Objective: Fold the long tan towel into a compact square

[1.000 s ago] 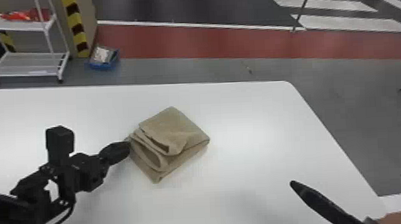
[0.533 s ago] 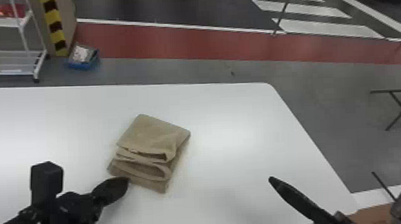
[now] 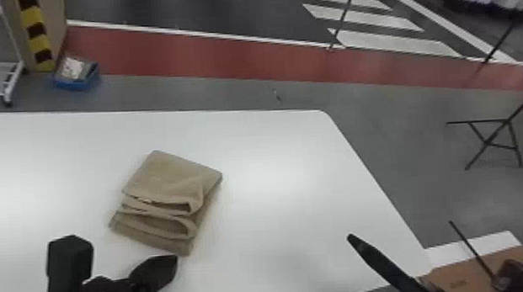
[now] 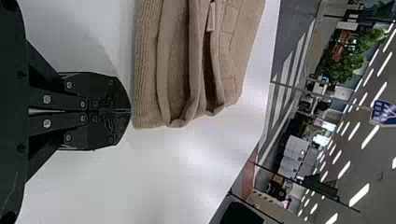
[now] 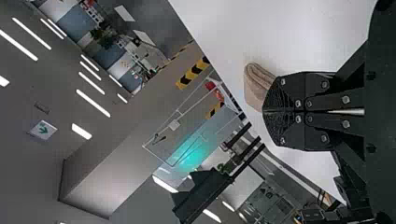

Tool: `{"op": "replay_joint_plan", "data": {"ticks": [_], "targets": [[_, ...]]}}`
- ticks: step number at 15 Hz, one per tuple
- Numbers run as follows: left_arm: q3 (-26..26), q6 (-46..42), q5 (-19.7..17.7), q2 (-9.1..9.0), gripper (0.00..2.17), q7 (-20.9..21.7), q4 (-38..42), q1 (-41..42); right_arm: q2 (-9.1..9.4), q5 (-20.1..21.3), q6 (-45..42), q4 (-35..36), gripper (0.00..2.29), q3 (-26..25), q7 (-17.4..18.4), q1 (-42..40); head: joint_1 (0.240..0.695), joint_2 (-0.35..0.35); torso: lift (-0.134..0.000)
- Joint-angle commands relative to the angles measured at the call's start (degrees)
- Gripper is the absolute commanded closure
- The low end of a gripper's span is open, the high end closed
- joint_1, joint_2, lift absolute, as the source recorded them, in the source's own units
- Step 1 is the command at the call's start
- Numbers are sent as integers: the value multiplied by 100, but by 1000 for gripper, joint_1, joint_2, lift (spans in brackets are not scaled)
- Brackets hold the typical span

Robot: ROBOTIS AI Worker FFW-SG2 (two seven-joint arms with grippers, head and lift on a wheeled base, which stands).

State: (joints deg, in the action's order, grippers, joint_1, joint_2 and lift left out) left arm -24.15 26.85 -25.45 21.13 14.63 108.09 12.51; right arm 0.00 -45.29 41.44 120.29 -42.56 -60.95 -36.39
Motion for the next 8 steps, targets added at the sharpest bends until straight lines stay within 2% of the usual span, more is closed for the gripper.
{"op": "replay_joint_plan", "data": {"ticks": [1, 4, 8], "targets": [[-134, 1, 67, -144, 1905, -65, 36, -30, 5, -68, 18, -111, 2246, -139, -101, 10, 695, -350, -123], [-283, 124, 269, -267, 1905, -162, -51, -364, 5, -174, 18, -252, 2246, -341, -163, 45, 695, -350, -123], [-345, 141, 295, -285, 1905, -189, -412, -662, 5, -156, 53, -366, 2246, -455, -163, 220, 695, -350, -123]]}}
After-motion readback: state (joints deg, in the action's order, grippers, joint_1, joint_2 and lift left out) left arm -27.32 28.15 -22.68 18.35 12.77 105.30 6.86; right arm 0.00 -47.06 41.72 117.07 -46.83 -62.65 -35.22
